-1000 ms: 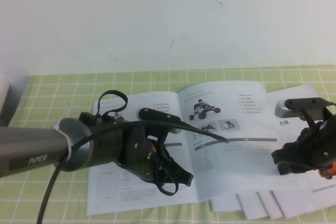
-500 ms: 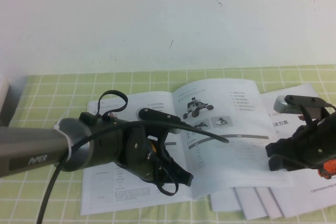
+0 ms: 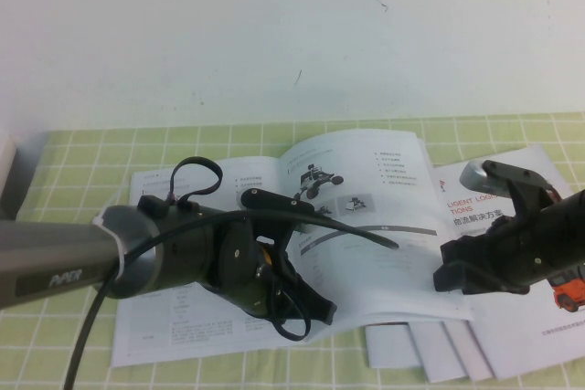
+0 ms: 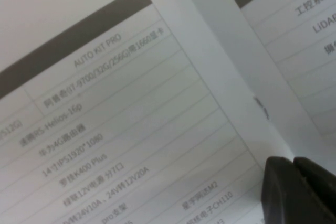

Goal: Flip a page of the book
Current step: Open the closed book

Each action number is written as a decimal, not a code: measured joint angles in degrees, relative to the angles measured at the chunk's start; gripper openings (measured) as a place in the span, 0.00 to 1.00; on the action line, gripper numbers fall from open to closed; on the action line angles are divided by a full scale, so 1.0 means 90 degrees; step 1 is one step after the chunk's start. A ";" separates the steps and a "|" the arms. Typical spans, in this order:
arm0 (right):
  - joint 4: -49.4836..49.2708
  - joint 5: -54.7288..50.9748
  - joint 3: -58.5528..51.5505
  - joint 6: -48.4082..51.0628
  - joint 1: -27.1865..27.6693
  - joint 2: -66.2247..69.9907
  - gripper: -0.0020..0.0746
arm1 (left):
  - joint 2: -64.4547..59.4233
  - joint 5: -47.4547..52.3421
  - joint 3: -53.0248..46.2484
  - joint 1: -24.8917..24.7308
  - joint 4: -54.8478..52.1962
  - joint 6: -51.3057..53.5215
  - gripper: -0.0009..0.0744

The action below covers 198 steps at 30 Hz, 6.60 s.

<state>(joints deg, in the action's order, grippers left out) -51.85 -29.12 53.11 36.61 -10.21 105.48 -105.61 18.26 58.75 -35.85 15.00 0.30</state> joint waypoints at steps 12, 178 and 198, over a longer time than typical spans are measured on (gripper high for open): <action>-0.0042 -0.0193 0.0000 0.0262 0.0000 0.0000 0.45 | 0.0287 0.0058 0.0000 0.0000 -0.1281 -0.0555 0.01; -0.0282 -0.1082 0.1332 0.0326 -0.0252 0.0709 0.56 | -0.0177 0.0235 0.0067 0.0759 -0.0941 -0.0447 0.01; 0.1834 -0.1501 0.1441 0.0277 0.0191 -0.0681 0.20 | -0.0203 0.0272 0.0106 0.0759 -0.0925 -0.0445 0.01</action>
<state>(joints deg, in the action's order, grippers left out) -35.34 -42.62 66.08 39.11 -8.49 99.36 -107.44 20.70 59.70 -29.01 6.67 -3.71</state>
